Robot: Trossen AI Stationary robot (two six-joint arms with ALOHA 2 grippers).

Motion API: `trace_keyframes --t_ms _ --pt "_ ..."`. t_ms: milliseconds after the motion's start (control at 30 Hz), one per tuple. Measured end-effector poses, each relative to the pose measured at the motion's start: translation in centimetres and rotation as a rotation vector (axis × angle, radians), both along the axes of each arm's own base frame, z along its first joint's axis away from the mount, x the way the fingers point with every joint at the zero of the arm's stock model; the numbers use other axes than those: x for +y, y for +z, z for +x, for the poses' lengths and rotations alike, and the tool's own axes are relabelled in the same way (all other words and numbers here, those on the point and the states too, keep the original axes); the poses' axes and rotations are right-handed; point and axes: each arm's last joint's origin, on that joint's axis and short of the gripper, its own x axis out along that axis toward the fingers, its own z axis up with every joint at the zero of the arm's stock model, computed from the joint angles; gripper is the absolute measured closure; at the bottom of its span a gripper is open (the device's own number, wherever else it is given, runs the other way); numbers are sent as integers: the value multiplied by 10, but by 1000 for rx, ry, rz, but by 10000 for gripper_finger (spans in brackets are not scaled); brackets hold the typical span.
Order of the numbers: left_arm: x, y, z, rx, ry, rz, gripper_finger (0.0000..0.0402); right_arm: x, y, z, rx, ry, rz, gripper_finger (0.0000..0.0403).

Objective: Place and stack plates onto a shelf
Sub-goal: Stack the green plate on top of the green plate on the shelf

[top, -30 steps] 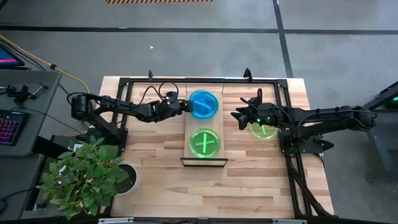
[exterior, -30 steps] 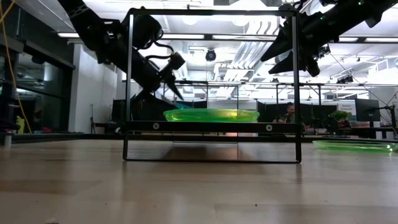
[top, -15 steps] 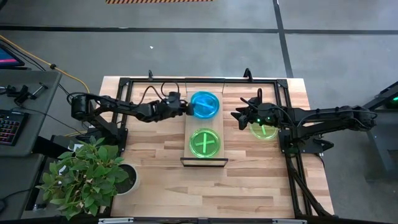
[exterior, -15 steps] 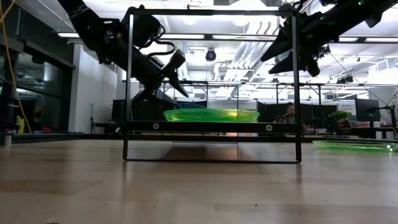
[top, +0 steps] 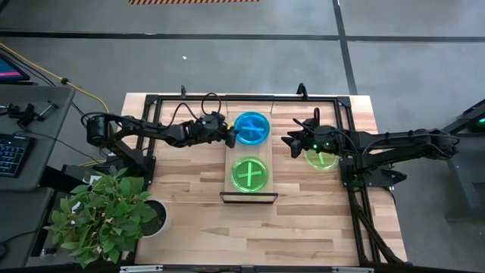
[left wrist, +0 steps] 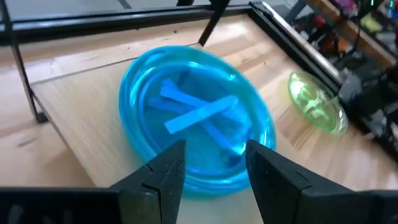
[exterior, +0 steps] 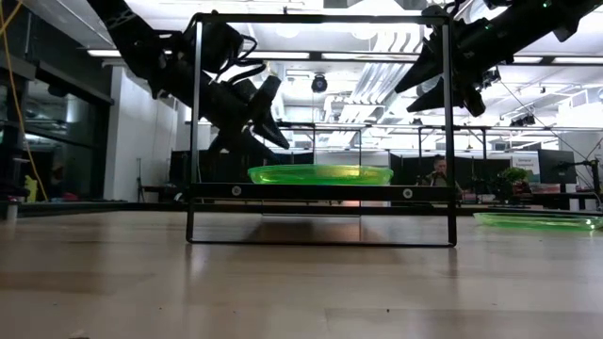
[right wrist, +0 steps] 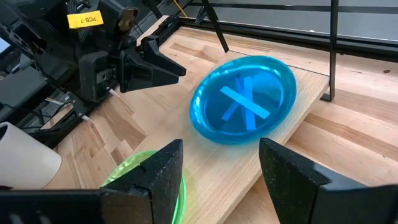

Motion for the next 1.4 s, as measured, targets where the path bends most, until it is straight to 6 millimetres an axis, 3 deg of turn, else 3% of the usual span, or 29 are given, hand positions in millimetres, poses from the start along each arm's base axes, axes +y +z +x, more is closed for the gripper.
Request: trace_keyframes --t_ms 200,300,433,667,767,967,1200,1300,1400 --pt "-1 4 -3 53 -81 87 245 0 0 0 1 0 0 206" --pt "-2 17 -6 19 -135 117 245 0 0 0 0 0 0 206" --pt "-3 49 -21 -68 -207 160 245 0 0 0 -5 -2 10 206" --pt "-12 117 -65 -301 -238 316 245 0 0 0 -16 -9 33 206" --pt "-17 131 -83 -406 -227 370 245 0 0 0 -27 -17 48 206" --pt "-24 124 -104 -564 -198 339 245 0 1 1 -34 -20 54 206" --pt "-25 109 -106 -555 -188 266 245 0 1 1 -38 -20 67 206" --pt "-25 106 -106 -552 -185 252 245 2 -4 -1 -34 -15 206 206" --pt "-25 105 -106 -554 -182 239 245 9 -16 -8 80 5 379 206"
